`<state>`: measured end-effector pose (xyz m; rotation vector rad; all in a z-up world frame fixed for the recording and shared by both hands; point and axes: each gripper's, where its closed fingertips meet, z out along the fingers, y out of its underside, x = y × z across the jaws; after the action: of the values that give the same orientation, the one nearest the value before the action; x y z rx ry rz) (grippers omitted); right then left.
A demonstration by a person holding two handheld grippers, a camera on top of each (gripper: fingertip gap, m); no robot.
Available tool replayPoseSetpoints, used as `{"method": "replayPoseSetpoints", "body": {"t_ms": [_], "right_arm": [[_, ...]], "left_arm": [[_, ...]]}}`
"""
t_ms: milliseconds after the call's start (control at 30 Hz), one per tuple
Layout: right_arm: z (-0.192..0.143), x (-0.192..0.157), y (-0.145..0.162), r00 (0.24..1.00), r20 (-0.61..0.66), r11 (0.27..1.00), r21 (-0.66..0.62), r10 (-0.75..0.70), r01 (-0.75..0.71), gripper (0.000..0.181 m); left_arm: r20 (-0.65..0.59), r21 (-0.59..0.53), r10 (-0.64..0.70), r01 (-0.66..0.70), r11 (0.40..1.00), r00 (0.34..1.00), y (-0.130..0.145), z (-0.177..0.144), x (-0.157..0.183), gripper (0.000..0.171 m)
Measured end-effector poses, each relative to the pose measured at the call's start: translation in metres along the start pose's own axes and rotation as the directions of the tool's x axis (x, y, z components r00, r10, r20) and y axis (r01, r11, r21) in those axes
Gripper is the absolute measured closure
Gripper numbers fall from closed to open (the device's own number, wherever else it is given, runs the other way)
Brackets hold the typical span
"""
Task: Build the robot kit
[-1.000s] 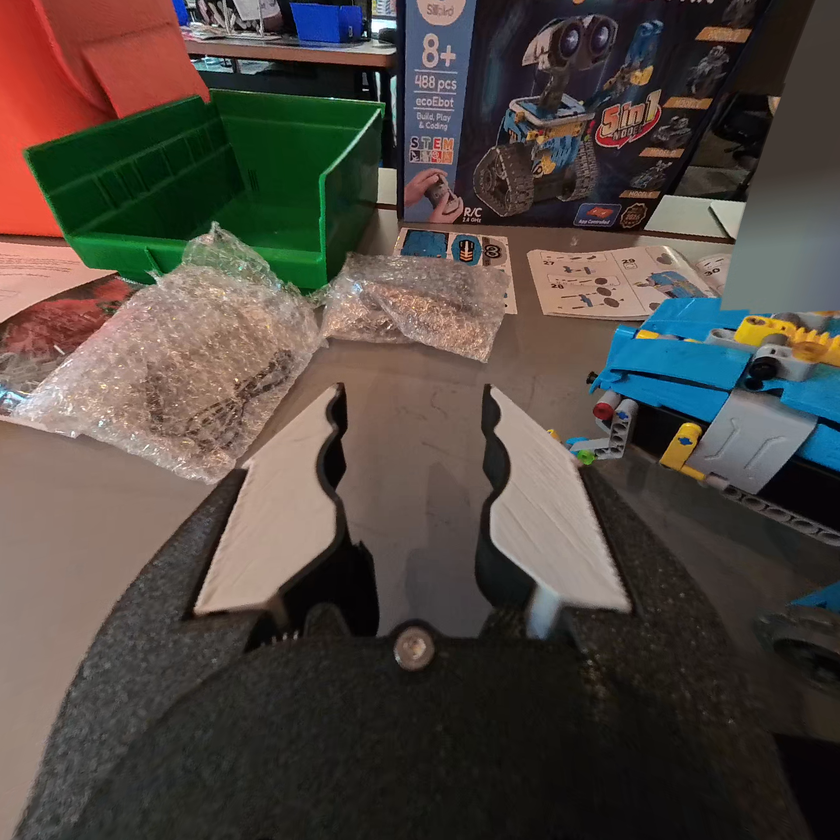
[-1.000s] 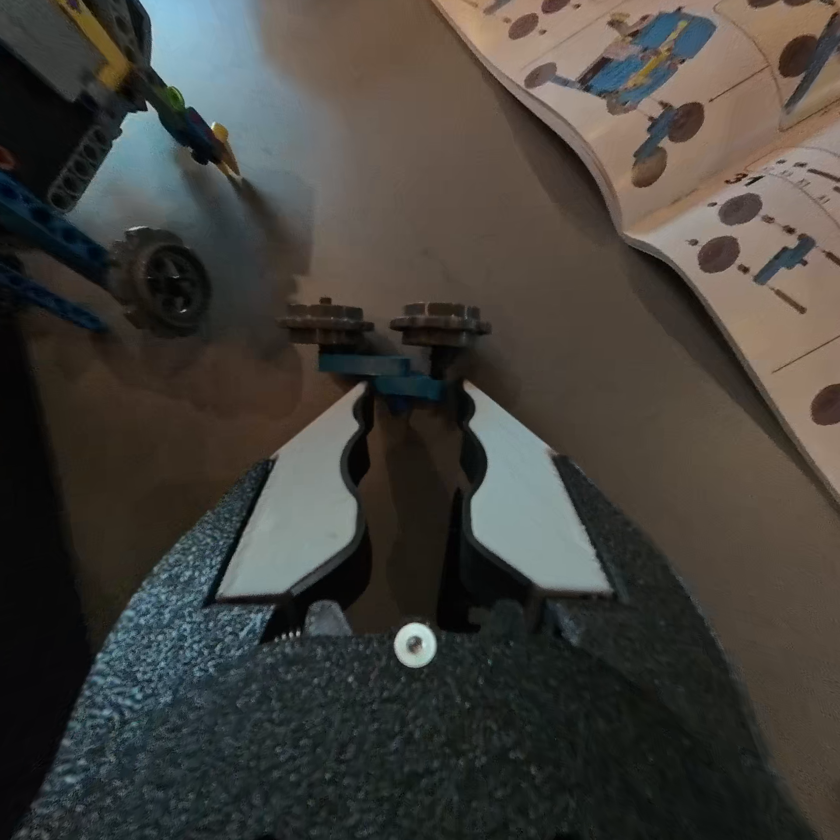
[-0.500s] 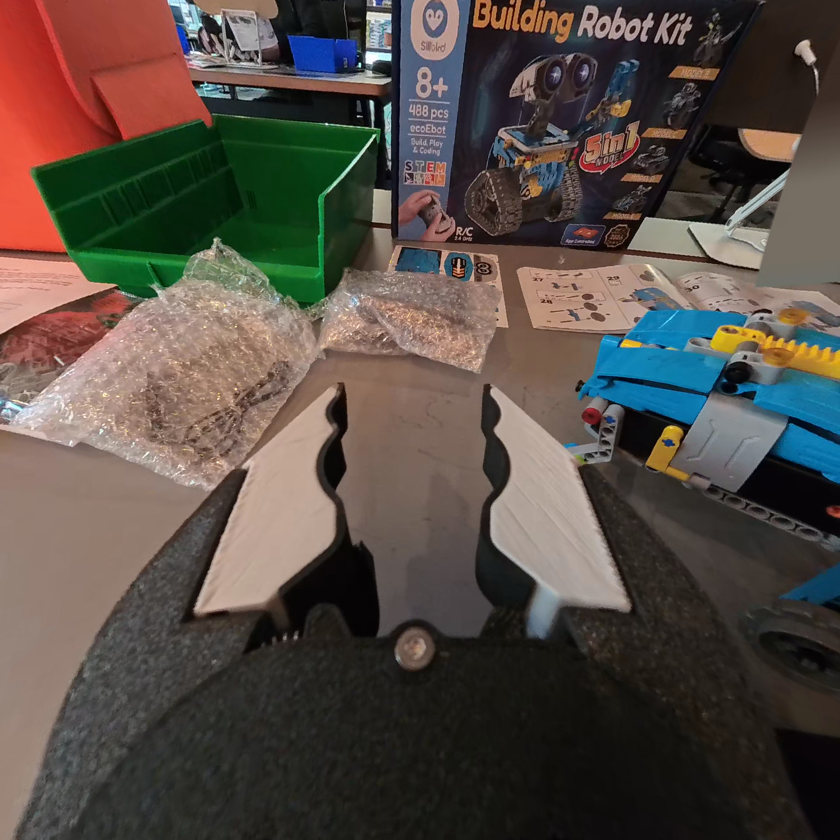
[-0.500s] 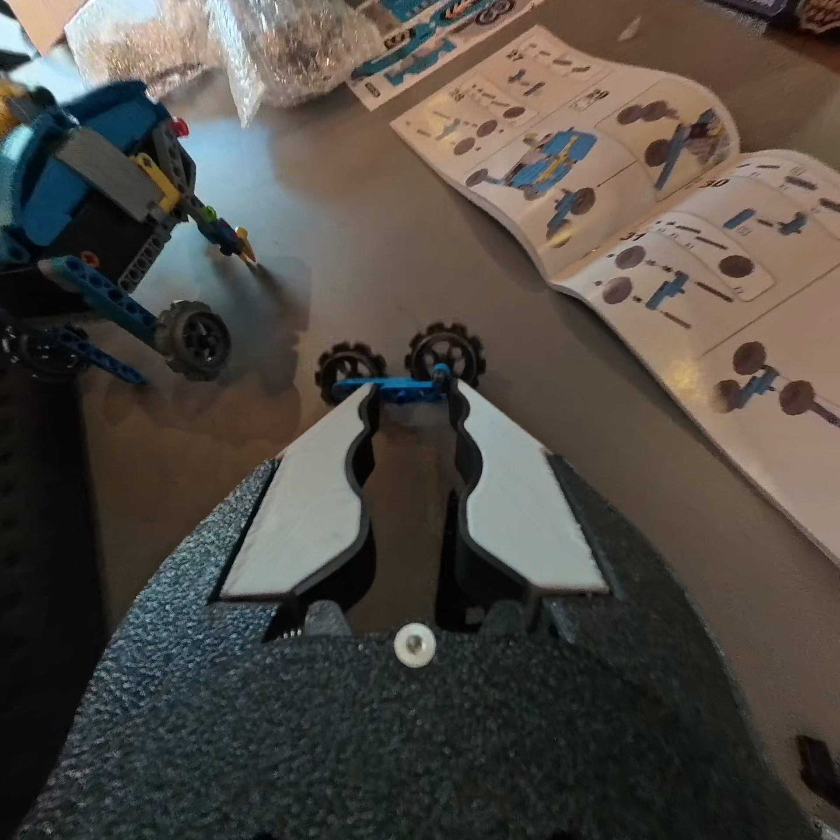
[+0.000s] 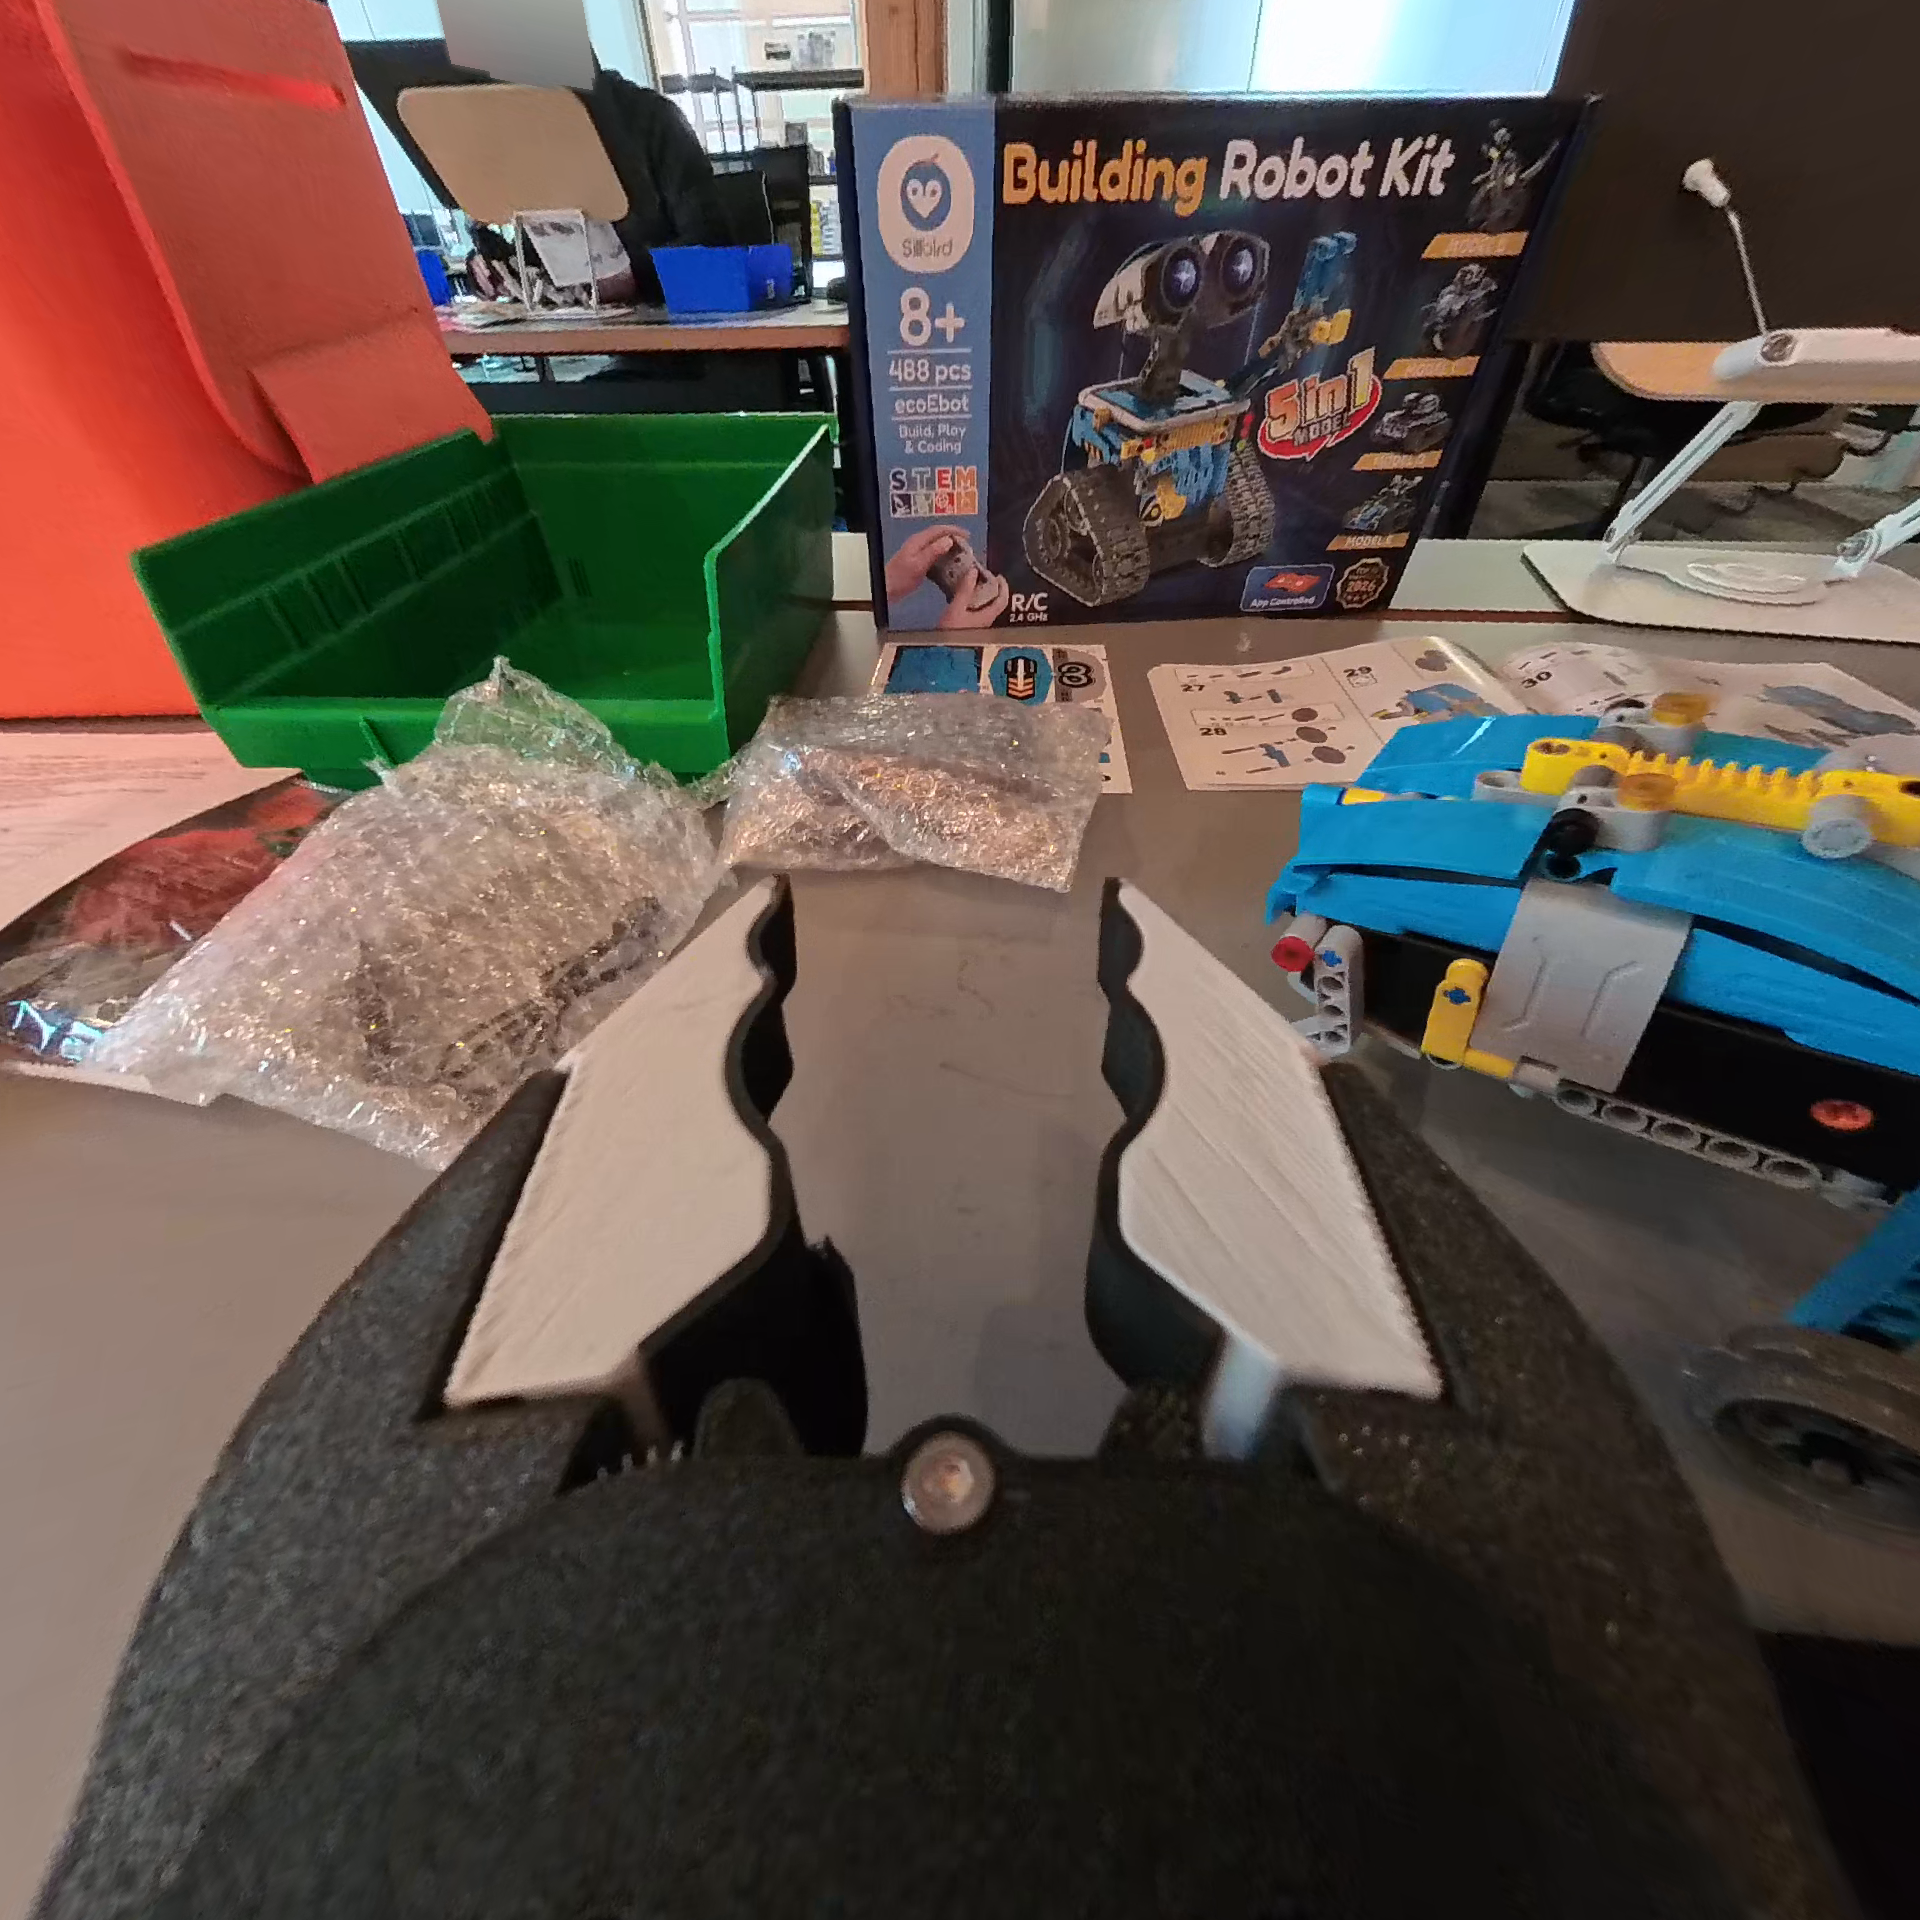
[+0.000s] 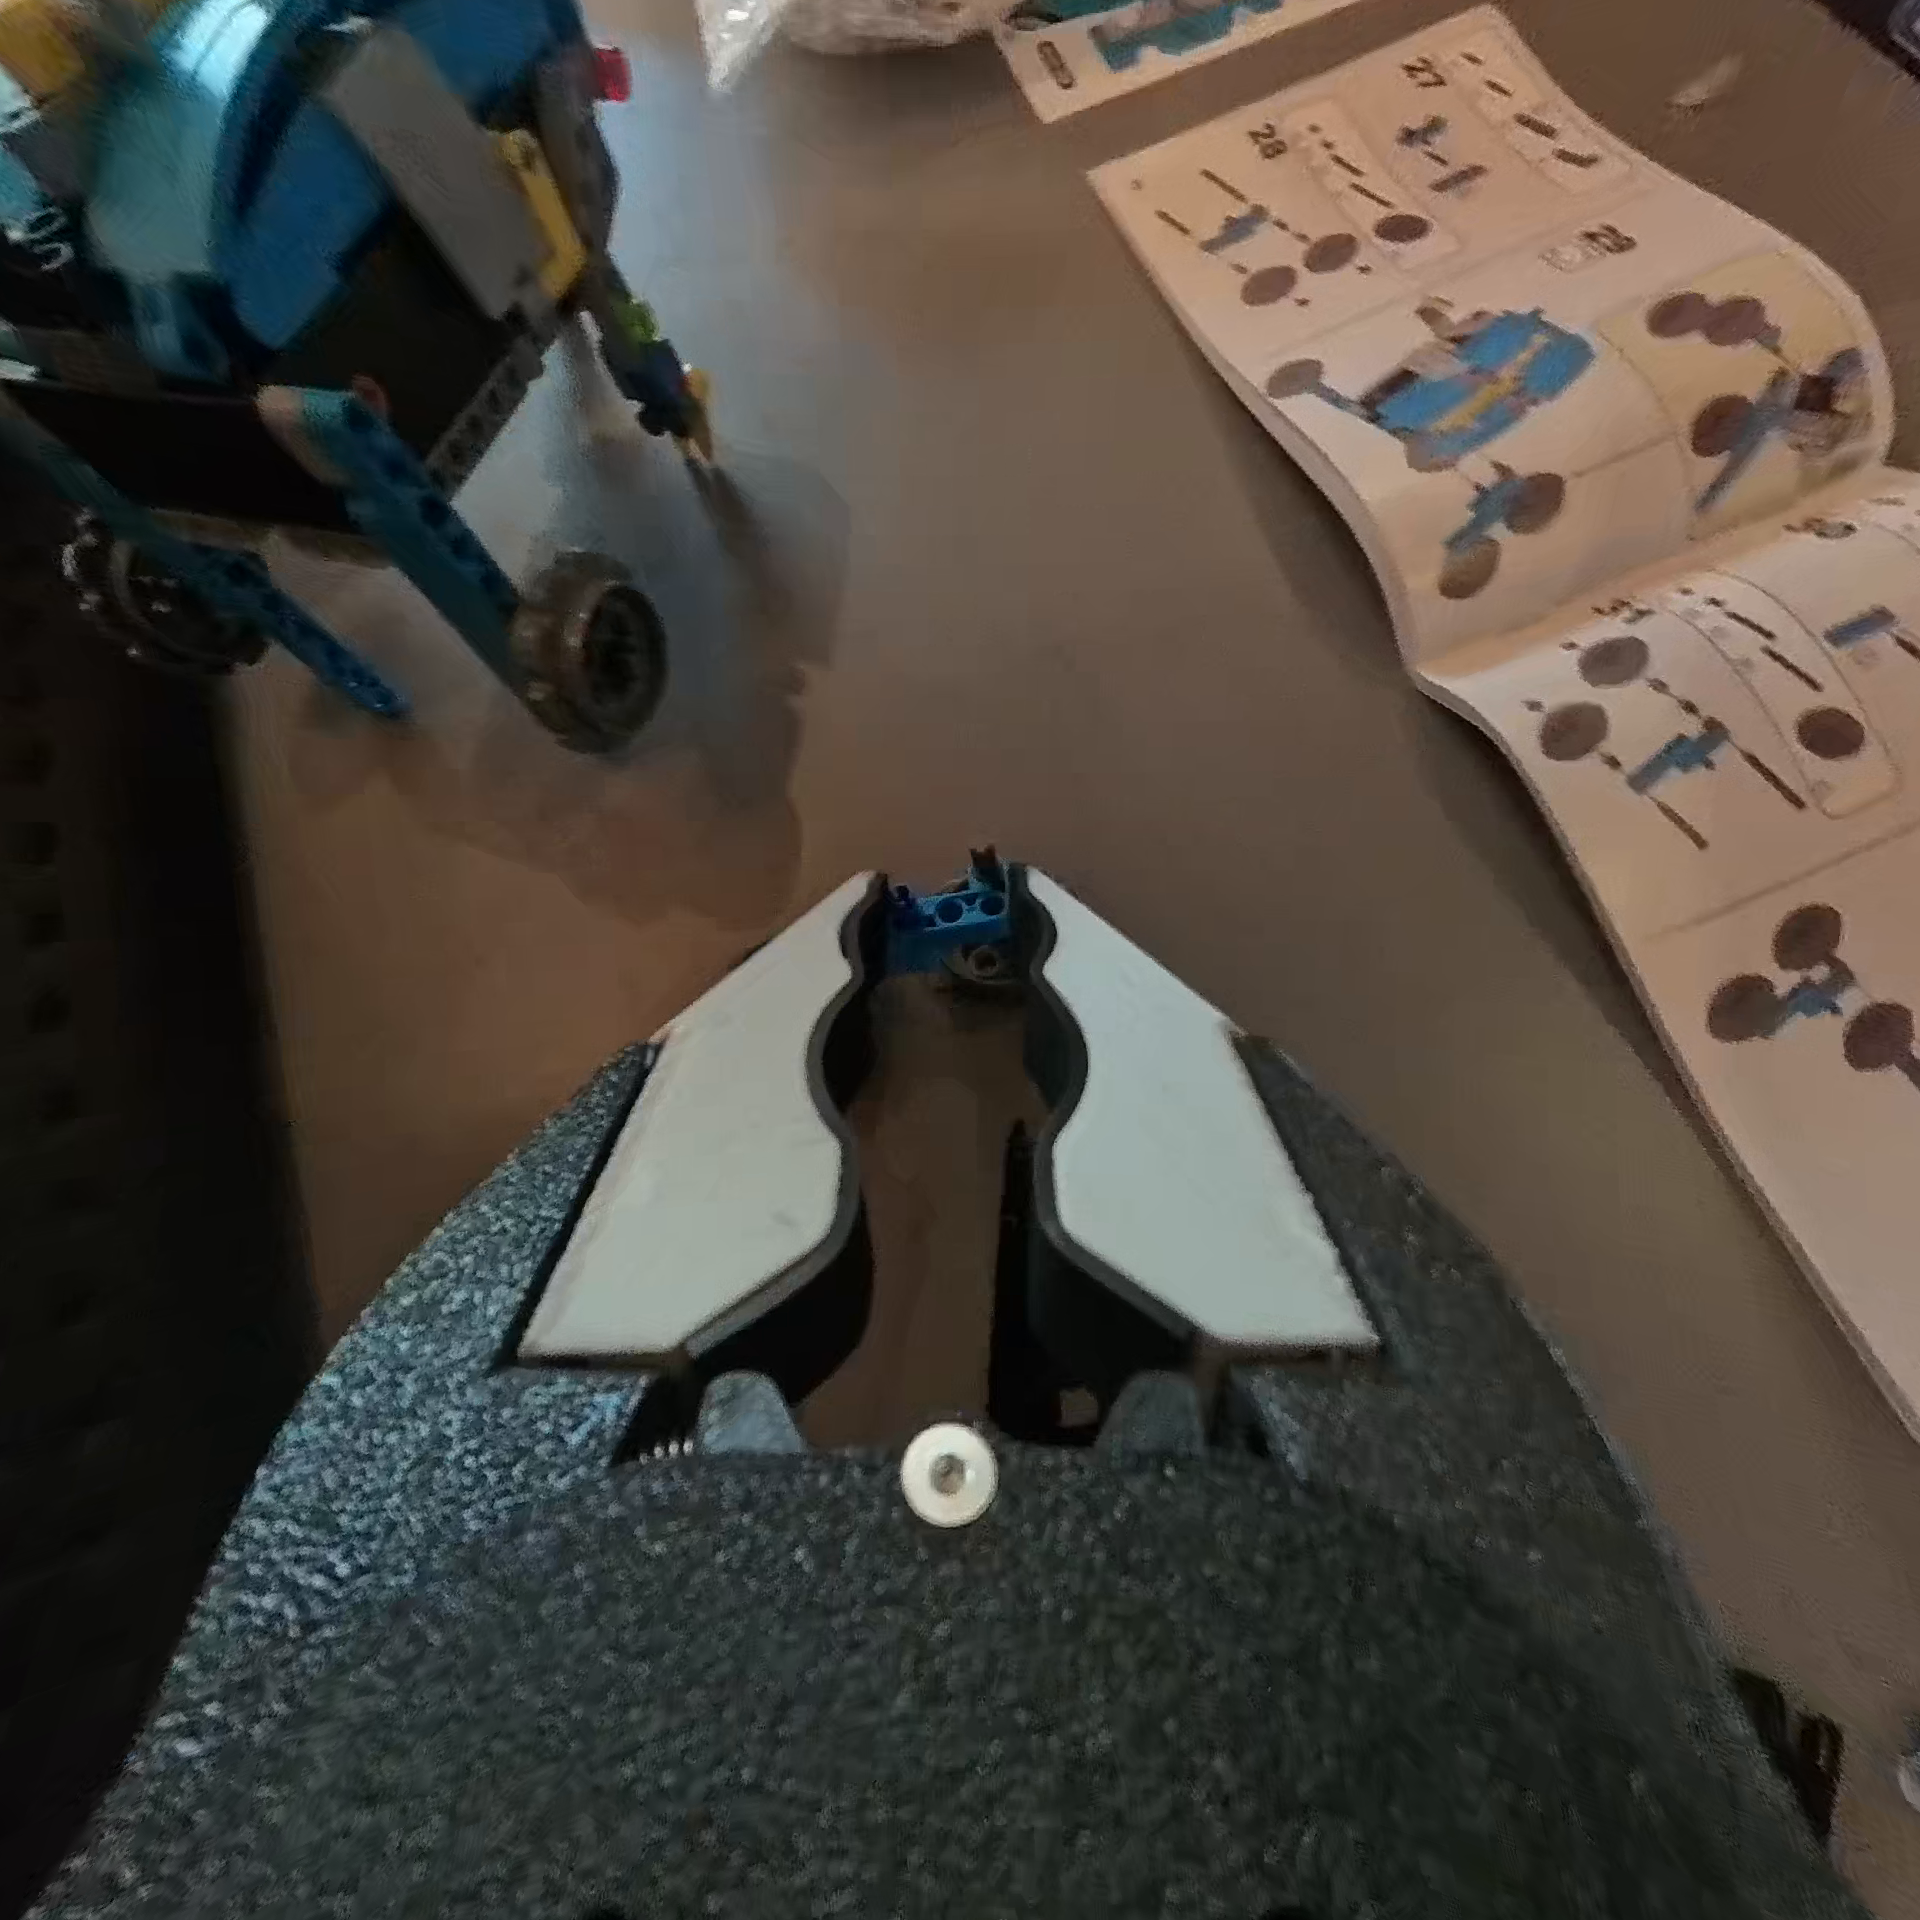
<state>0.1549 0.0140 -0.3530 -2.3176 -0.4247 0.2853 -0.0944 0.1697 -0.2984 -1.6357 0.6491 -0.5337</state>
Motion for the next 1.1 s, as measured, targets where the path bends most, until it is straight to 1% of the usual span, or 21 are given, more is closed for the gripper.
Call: {"method": "replayPoseSetpoints", "body": {"t_ms": [167,267,333,400,433,467,500,567,600,667,700,733,800,867,933,967,1033,1100], "right_arm": [[0.005,-0.015,-0.004,0.998,0.052,1.000,0.015,-0.021,0.020,0.157],[0.007,-0.013,0.000,0.998,0.067,1.000,0.005,-0.017,0.017,0.145],[-0.003,-0.003,0.001,0.998,0.048,0.999,0.016,-0.033,0.032,0.144],[-0.022,0.012,0.007,0.998,0.019,0.998,0.015,-0.063,0.062,0.139],[-0.031,0.023,0.011,0.998,-0.011,0.998,0.022,-0.059,0.059,0.140],[-0.039,0.030,0.014,1.000,-0.012,0.999,0.036,-0.022,0.022,0.141],[-0.043,0.027,0.019,0.998,0.046,0.998,0.044,0.044,-0.047,0.140],[-0.045,0.007,0.027,0.955,0.218,0.977,0.031,0.200,-0.212,0.127],[-0.042,-0.001,0.029,0.934,0.260,0.964,0.033,0.245,-0.262,0.125],[-0.032,-0.013,0.031,0.924,0.256,0.952,0.039,0.285,-0.305,0.128],[-0.026,-0.016,0.030,0.924,0.227,0.944,0.056,0.307,-0.327,0.130],[-0.022,-0.017,0.027,0.917,0.206,0.929,0.077,0.341,-0.362,0.137],[-0.016,-0.025,0.018,0.884,0.228,0.892,0.106,0.408,-0.439,0.138],[-0.009,-0.029,0.017,0.873,0.227,0.883,0.092,0.432,-0.461,0.138],[-0.001,-0.033,0.020,0.891,0.202,0.903,0.061,0.406,-0.425,0.140],[0.002,-0.034,0.020,0.902,0.182,0.913,0.050,0.390,-0.405,0.144],[0.006,-0.031,0.021,0.924,0.112,0.927,0.045,0.367,-0.373,0.158],[0.009,-0.032,0.018,0.939,0.084,0.940,0.040,0.334,-0.338,0.159]], "left_arm": [[-0.016,0.022,-0.012,0.012,1.000,1.000,-0.003,-0.002,0.001,0.113],[-0.020,0.041,-0.026,0.027,0.999,0.999,-0.005,-0.004,0.000,0.113],[-0.023,0.047,-0.031,0.032,0.998,0.999,-0.006,-0.005,0.000,0.113],[-0.025,0.050,-0.029,0.031,0.998,0.999,-0.007,-0.005,0.000,0.113],[-0.026,0.052,-0.027,0.028,0.998,0.999,-0.007,-0.005,0.000,0.113],[-0.025,0.054,-0.024,0.025,0.998,0.999,-0.007,-0.006,0.001,0.113],[-0.023,0.056,-0.022,0.023,0.998,0.999,-0.008,-0.006,0.001,0.114],[-0.022,0.053,-0.020,0.021,0.998,1.000,-0.007,-0.006,0.000,0.114],[-0.020,0.053,-0.021,0.022,0.998,1.000,-0.007,-0.006,0.000,0.114],[-0.014,0.053,-0.025,0.026,0.998,1.000,-0.007,-0.006,-0.001,0.114],[-0.012,0.051,-0.027,0.027,0.998,1.000,-0.007,-0.005,-0.002,0.114],[-0.009,0.048,-0.028,0.028,0.998,1.000,-0.007,-0.005,-0.002,0.114],[0.003,0.044,-0.029,0.029,0.999,1.000,-0.007,-0.005,-0.004,0.114],[0.018,0.028,-0.035,0.035,0.999,0.999,-0.011,-0.005,-0.004,0.116],[0.029,-0.021,-0.037,0.038,0.999,0.999,-0.027,-0.006,0.006,0.116],[0.010,-0.039,-0.032,0.032,0.999,0.999,-0.040,-0.006,0.018,0.116],[-0.095,-0.088,-0.019,0.011,0.996,0.995,-0.063,-0.005,0.055,0.116],[-0.226,-0.143,-0.019,-0.014,0.990,0.974,-0.077,-0.005,0.098,0.115]]}}
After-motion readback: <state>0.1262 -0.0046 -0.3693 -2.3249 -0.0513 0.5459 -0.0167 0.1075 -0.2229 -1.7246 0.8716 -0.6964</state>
